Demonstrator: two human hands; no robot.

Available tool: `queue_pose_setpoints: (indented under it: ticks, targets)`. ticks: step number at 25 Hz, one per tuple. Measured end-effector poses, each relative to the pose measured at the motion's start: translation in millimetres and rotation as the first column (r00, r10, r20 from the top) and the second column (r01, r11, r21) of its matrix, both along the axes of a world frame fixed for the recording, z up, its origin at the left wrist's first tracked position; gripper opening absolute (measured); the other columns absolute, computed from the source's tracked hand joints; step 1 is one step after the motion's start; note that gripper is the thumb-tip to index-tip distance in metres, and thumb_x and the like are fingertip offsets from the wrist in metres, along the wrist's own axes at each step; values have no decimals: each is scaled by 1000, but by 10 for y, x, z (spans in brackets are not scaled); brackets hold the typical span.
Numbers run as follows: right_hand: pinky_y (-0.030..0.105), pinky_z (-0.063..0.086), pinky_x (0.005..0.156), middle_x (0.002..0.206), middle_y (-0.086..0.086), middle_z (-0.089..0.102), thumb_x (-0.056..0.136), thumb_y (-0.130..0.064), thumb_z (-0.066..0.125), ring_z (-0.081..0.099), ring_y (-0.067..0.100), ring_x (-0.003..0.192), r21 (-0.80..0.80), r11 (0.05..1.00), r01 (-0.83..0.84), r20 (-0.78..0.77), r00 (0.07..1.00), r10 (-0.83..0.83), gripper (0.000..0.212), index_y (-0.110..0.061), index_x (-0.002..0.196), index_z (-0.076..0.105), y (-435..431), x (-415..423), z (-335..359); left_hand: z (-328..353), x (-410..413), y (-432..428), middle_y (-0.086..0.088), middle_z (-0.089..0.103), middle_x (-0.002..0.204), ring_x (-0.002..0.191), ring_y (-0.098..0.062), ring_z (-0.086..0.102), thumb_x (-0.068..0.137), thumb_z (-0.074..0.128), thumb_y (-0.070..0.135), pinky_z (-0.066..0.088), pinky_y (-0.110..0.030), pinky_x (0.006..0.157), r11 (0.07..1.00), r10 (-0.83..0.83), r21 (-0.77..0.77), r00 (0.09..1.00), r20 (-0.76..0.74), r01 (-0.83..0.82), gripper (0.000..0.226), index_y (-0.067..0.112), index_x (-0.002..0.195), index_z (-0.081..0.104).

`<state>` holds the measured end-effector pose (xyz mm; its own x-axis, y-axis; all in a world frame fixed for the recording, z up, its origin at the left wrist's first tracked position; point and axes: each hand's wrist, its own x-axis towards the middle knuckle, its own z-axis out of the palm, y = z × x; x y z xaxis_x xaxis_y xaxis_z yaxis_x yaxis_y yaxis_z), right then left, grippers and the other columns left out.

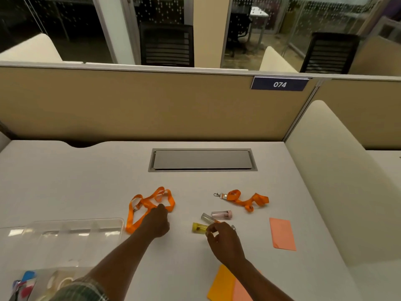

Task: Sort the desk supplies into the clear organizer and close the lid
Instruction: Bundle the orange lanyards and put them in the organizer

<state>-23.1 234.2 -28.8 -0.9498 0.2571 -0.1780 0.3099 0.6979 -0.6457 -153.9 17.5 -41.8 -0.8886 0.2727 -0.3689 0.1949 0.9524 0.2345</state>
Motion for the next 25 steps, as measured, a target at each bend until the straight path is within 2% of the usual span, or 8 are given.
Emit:
queue_pose_setpoints:
  ticks: [4, 10, 13, 16, 19, 20, 22, 25]
  targets:
    - [20, 47, 77, 106, -10, 65, 90, -32, 64, 65, 8, 88, -4, 999, -38, -12, 999, 38, 17, -29, 107, 65, 55, -72, 18, 128, 139, 186, -8, 60, 118, 107, -22, 58, 90, 59, 34, 48, -30, 88, 993, 43, 109, 998, -41, -39, 38, 9, 118, 55]
    - [21, 42, 103, 141, -21, 38, 79, -45, 76, 43, -1, 126, -194, 939, -284, -54, 959, 279, 88, -29, 151, 27, -258, -316, 288, 1072, 509, 544, 2, 73, 74, 69, -10, 67, 91, 61, 34, 54, -29, 69, 781, 276, 579, 961, 15, -234, 25, 17, 79, 75]
    - [4, 38, 94, 128, -10, 57, 81, -29, 78, 45, -22, 111, -303, 855, -420, -190, 906, 378, 61, -14, 134, 51, -567, -421, 572, 1629, 700, 589, 1, 74, 75, 75, -14, 71, 93, 59, 30, 57, -25, 71, 500, 327, 780, 916, 233, -377, 24, 16, 84, 76]
    - [11, 44, 68, 88, -4, 66, 93, -19, 63, 57, -6, 74, -354, 834, -423, -172, 906, 387, 6, -15, 98, 62, -832, -406, 832, 1921, 692, 510, -11, 75, 100, 95, -28, 71, 96, 53, 27, 56, -38, 87, 84, 235, 848, 837, 494, -524, 29, 7, 105, 71]
    - [17, 47, 69, 79, -12, 64, 99, -28, 53, 60, 4, 71, -454, 831, -321, -43, 940, 340, 16, -24, 85, 60, -941, -345, 879, 1967, 572, 339, -8, 68, 120, 112, -25, 64, 95, 50, 35, 47, -42, 100, -121, 281, 875, 829, 483, -469, 40, 10, 124, 62]
    - [21, 51, 75, 84, -11, 68, 99, -31, 52, 64, 5, 78, -456, 838, -300, -16, 944, 329, 16, -24, 90, 63, -937, -319, 874, 1961, 543, 294, -1, 65, 126, 117, -18, 61, 93, 52, 41, 45, -40, 102, -52, 352, 915, 850, 391, -400, 43, 15, 127, 60]
    - [33, 55, 86, 92, -7, 74, 97, -36, 52, 67, 7, 87, -445, 853, -272, 6, 952, 307, 19, -22, 99, 65, -871, -279, 852, 1932, 519, 216, 16, 51, 137, 122, 2, 49, 91, 52, 48, 40, -28, 102, 284, 447, 937, 893, 61, -206, 49, 26, 134, 52]
    - [42, 55, 90, 91, -7, 74, 94, -41, 51, 68, 7, 90, -477, 849, -228, 19, 963, 270, 20, -27, 100, 65, -697, -274, 894, 1740, 537, 115, 14, 21, 156, 139, 4, 19, 84, 52, 62, 24, -20, 105, 717, 295, 697, 908, -299, -4, 75, 30, 148, 29]
